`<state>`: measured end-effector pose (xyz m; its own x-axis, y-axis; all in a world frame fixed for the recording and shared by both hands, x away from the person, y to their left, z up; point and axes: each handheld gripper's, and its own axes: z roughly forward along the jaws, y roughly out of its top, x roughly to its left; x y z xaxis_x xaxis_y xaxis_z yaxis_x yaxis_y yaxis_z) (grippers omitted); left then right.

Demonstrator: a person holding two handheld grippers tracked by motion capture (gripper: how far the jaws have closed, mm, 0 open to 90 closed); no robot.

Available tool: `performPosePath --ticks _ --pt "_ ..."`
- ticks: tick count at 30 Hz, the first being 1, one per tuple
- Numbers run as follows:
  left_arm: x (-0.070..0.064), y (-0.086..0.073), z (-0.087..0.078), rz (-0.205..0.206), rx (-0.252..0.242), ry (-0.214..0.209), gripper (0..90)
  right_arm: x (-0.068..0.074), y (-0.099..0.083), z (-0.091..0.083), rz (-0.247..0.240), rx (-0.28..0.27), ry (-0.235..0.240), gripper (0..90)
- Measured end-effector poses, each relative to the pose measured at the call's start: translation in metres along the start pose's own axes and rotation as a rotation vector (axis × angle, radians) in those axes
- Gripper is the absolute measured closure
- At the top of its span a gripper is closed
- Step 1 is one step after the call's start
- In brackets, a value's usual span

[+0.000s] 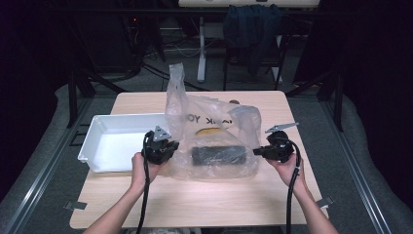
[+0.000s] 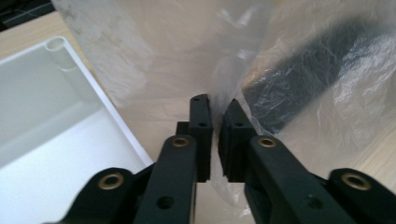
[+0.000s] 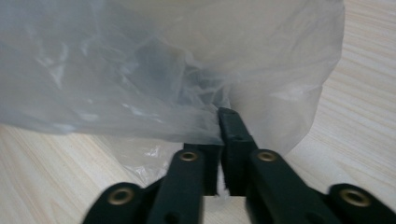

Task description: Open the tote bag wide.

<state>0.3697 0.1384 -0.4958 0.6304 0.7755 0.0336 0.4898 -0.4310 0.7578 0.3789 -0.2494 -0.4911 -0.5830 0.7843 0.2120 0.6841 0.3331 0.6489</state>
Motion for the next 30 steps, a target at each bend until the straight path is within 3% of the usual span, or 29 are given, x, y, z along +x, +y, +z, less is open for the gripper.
performPosePath --ticks 4,6,8,10,13,20,23,26,27,30 --pt "-0.002 0.000 -0.001 0.005 0.002 -0.013 89.8 0.015 0.005 -0.014 -0.061 -0.028 -0.012 54.7" --pt "-0.002 -0.001 -0.001 0.001 -0.001 -0.023 89.8 0.024 0.009 -0.022 -0.101 -0.067 -0.042 52.5" --pt "-0.002 -0.001 -0.001 0.001 0.005 -0.030 89.8 0.030 0.012 -0.029 -0.134 -0.091 -0.048 57.6" --pt "0.000 -0.003 -0.001 -0.018 0.006 -0.041 89.9 0.033 0.014 -0.030 -0.145 -0.112 -0.044 75.1" --pt "0.002 -0.009 0.000 -0.038 0.028 -0.060 90.0 0.026 0.012 -0.022 -0.094 -0.081 -0.023 88.4" --pt "0.004 -0.021 -0.002 -0.041 0.099 -0.063 90.0 -0.004 -0.003 0.000 0.038 -0.021 0.032 89.5" --pt "0.002 -0.022 -0.004 -0.023 0.110 -0.060 88.8 -0.008 -0.007 0.011 0.050 0.016 0.038 89.5" --pt "0.000 -0.020 -0.008 -0.006 0.111 -0.055 73.1 -0.008 -0.008 0.013 0.051 0.022 0.038 89.5" --pt "-0.002 -0.018 -0.015 0.026 0.106 -0.037 67.8 -0.009 -0.007 0.012 0.049 0.023 0.040 89.6" --pt "-0.007 -0.014 -0.027 0.050 0.065 0.022 49.2 -0.009 -0.008 0.011 0.047 0.019 0.038 89.6"
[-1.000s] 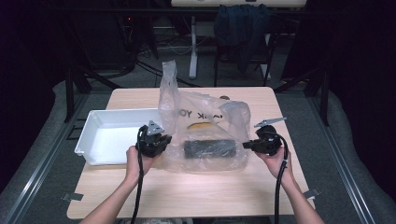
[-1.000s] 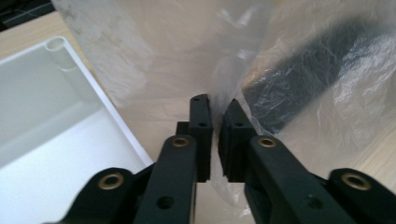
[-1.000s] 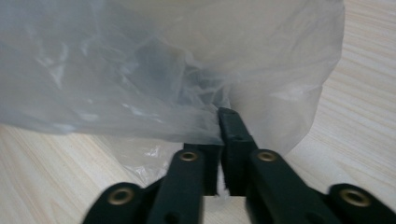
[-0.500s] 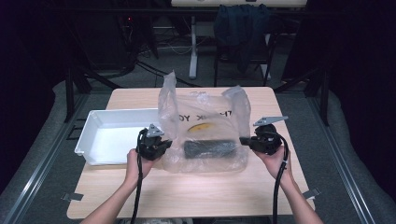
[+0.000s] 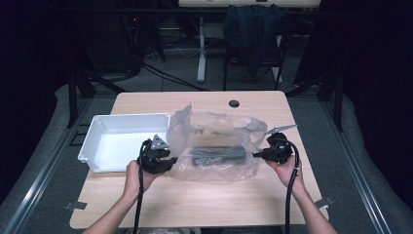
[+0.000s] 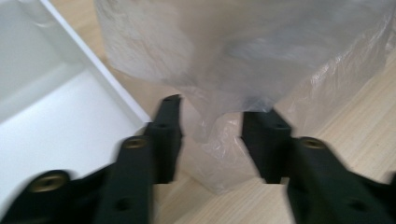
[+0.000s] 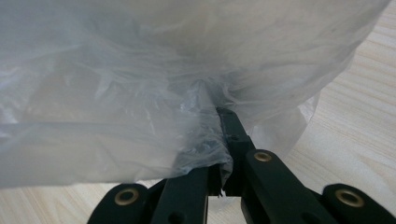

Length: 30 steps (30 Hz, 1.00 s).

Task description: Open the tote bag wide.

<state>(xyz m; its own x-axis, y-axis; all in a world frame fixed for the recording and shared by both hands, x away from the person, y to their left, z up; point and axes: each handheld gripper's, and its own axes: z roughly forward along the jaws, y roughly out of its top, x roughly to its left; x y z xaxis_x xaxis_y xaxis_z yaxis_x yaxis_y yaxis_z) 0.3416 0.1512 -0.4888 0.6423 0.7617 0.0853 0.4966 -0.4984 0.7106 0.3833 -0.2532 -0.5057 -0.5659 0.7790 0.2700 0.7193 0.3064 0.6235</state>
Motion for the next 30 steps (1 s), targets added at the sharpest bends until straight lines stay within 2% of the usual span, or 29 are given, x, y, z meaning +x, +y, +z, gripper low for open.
performPosePath --ticks 3,5,8,10,13,15,21,24,28,30 --pt "-0.004 0.008 -0.016 0.016 -0.064 0.026 38.6 0.001 0.000 -0.001 -0.002 -0.005 0.001 89.6" --pt "-0.008 0.015 -0.022 0.024 -0.111 0.060 37.5 0.001 0.001 -0.002 -0.010 -0.006 0.000 89.6" --pt "-0.013 0.027 -0.017 0.040 -0.135 0.091 39.5 0.002 0.001 -0.003 -0.013 -0.008 -0.003 89.6" --pt "-0.017 0.031 -0.007 0.059 -0.116 0.098 40.9 0.001 0.000 -0.002 -0.013 -0.002 -0.004 89.6" --pt "-0.020 0.031 0.010 0.072 -0.084 0.098 48.6 0.002 0.000 0.000 -0.016 0.004 -0.006 89.6" --pt "-0.018 0.029 0.019 0.072 -0.077 0.096 61.1 0.003 -0.001 0.001 -0.020 0.012 -0.002 89.6" --pt "-0.014 0.022 0.035 0.073 -0.038 0.088 85.3 0.005 -0.003 0.004 -0.030 0.039 -0.004 89.6" --pt "-0.011 0.018 0.038 0.060 -0.035 0.071 89.3 0.003 -0.004 0.004 -0.032 0.052 -0.017 89.6" --pt "-0.012 0.014 0.040 0.074 -0.007 0.062 89.9 0.001 -0.005 0.009 -0.034 0.062 -0.026 89.4" --pt "-0.012 0.011 0.040 0.077 -0.001 0.062 89.9 -0.001 -0.006 0.012 -0.019 0.055 -0.025 88.1"
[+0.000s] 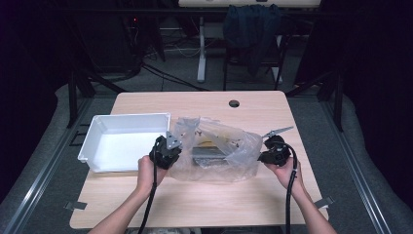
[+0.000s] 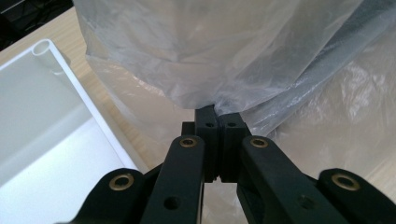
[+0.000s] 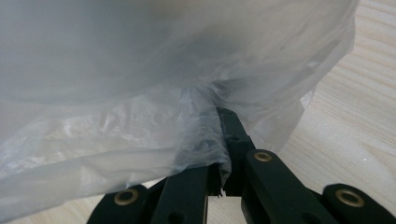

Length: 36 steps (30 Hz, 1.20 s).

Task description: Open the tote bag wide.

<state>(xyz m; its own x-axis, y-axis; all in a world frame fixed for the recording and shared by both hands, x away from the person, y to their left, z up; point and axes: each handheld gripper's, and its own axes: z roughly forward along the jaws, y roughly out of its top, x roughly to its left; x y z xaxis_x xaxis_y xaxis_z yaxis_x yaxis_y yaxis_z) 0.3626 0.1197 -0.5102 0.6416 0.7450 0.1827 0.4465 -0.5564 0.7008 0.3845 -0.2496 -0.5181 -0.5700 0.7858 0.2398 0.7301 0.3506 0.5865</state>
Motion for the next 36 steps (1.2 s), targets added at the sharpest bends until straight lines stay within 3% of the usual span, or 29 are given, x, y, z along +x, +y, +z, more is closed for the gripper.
performPosePath --ticks 4,7,8,9,11,14,16,20,27,32,36 --pt "-0.001 -0.004 -0.004 -0.009 0.002 -0.023 90.0 -0.002 -0.002 -0.002 0.006 -0.006 -0.004 69.8" --pt "-0.001 -0.005 -0.011 -0.015 -0.013 -0.034 89.9 0.009 -0.004 -0.019 -0.041 -0.050 -0.015 50.6" --pt "-0.001 -0.005 -0.011 -0.015 -0.013 -0.034 90.0 0.009 -0.004 -0.019 -0.041 -0.050 -0.015 50.6" --pt "0.000 -0.005 -0.014 -0.021 -0.019 -0.038 89.9 0.020 -0.007 -0.031 -0.086 -0.076 -0.035 42.7" --pt "0.002 -0.006 -0.017 -0.025 -0.019 -0.050 89.9 0.029 -0.008 -0.041 -0.154 -0.110 -0.059 41.1" --pt "0.004 -0.007 -0.016 -0.046 -0.029 -0.055 89.9 0.040 -0.006 -0.049 -0.205 -0.163 -0.081 51.3" --pt "0.006 -0.007 -0.016 -0.043 -0.019 -0.067 89.9 0.044 -0.002 -0.048 -0.221 -0.193 -0.076 68.5" --pt "0.008 -0.009 -0.016 -0.051 -0.011 -0.074 89.9 0.039 0.004 -0.042 -0.181 -0.218 -0.046 88.6" --pt "0.009 -0.017 -0.015 -0.049 0.036 -0.093 90.0 0.008 0.001 -0.026 -0.031 -0.149 -0.016 90.0" --pt "0.008 -0.020 -0.015 -0.039 0.066 -0.122 90.0 -0.004 -0.003 -0.012 0.002 -0.085 -0.010 90.0" --pt "0.004 -0.023 -0.011 -0.020 0.108 -0.139 90.0 -0.007 -0.005 -0.004 0.007 -0.040 -0.019 90.0"
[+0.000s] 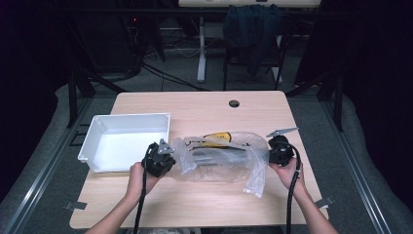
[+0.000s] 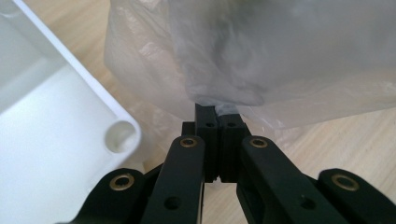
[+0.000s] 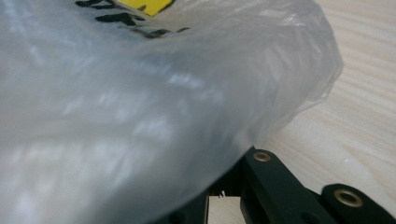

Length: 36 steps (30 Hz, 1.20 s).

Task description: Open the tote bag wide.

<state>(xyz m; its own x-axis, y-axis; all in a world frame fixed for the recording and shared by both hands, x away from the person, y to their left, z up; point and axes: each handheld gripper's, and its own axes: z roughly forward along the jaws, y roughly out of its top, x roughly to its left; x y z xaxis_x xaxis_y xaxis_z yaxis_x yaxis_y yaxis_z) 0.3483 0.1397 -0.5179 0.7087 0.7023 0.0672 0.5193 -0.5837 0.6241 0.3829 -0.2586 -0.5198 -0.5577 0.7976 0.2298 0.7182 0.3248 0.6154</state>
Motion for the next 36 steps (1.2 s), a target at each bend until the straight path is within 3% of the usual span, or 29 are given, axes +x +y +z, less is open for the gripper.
performPosePath --ticks 4,11,14,18,23,29,36 --pt "-0.003 -0.003 0.009 0.019 0.046 -0.011 90.0 -0.001 -0.002 0.009 0.001 0.035 0.004 90.0" --pt "-0.008 -0.005 0.019 0.050 0.064 0.002 89.7 -0.002 -0.004 0.021 -0.006 0.083 -0.006 90.0" --pt "-0.005 -0.004 0.013 0.049 0.070 -0.013 80.0 -0.002 -0.005 0.023 -0.006 0.084 -0.011 90.0" --pt "-0.002 -0.002 -0.003 0.046 0.051 -0.022 63.1 -0.005 -0.006 0.022 -0.002 0.089 -0.014 90.0" --pt "-0.007 -0.002 -0.024 0.059 0.004 0.005 45.7 -0.006 -0.006 0.020 -0.001 0.097 -0.022 89.9" --pt "-0.011 -0.003 -0.042 0.081 -0.063 0.036 36.0 -0.006 -0.004 0.018 0.007 0.094 -0.012 89.7" --pt "-0.016 0.003 -0.037 0.116 -0.094 0.040 31.4 -0.006 -0.004 0.018 0.003 0.094 -0.011 89.2"
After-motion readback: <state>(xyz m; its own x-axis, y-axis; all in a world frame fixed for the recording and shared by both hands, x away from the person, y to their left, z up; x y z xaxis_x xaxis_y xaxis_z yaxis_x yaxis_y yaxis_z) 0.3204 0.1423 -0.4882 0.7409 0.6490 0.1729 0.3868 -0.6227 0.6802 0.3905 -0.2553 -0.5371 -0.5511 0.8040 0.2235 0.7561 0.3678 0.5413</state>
